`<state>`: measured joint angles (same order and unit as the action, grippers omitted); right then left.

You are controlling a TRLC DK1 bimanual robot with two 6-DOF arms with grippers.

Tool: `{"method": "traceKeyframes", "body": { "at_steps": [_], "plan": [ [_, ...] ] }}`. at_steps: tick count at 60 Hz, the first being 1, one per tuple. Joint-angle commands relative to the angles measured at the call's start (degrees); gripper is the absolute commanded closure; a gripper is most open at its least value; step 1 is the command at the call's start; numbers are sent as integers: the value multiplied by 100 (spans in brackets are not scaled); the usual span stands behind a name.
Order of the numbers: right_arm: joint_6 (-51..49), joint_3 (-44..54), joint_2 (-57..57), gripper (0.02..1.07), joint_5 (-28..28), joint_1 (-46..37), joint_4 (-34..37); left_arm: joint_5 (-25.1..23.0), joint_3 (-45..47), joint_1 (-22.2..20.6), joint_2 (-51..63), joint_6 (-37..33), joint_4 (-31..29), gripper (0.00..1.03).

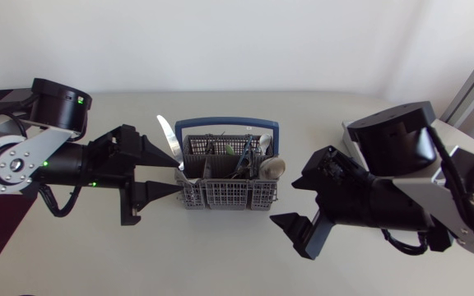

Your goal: Sort the cutlery from the basket into the organizer compartments.

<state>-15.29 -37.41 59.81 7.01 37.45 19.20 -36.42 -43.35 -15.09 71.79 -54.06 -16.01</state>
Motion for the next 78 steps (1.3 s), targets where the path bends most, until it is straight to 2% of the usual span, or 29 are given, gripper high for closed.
{"method": "traceKeyframes", "body": {
  "at_steps": [1, 14, 28, 58, 67, 71, 78],
  "plan": [
    [-97, -65, 154, 7, -59, 52, -110, -181, -314, -55, 265, -175, 37, 44],
    [-123, -12, 277, 7, -68, 52, -250, -611, -745, -2, 749, -236, -166, 73],
    [-194, 146, 365, 7, -68, 25, -417, -655, -947, -2, 907, -342, -324, 100],
    [-238, 348, 391, 7, -68, 52, -567, -647, -1474, -187, 995, -351, -851, 100],
    [-229, 383, 329, 7, -68, 52, -549, -647, -1887, -336, 1056, 1, -1203, 100],
    [-229, 383, 321, 7, -68, 52, -540, -647, -2186, -407, 1179, 177, -1475, 100],
    [-229, 419, 250, 7, -68, 52, -523, -620, -3118, -539, 1804, 590, -2336, 100]
  ]
}}
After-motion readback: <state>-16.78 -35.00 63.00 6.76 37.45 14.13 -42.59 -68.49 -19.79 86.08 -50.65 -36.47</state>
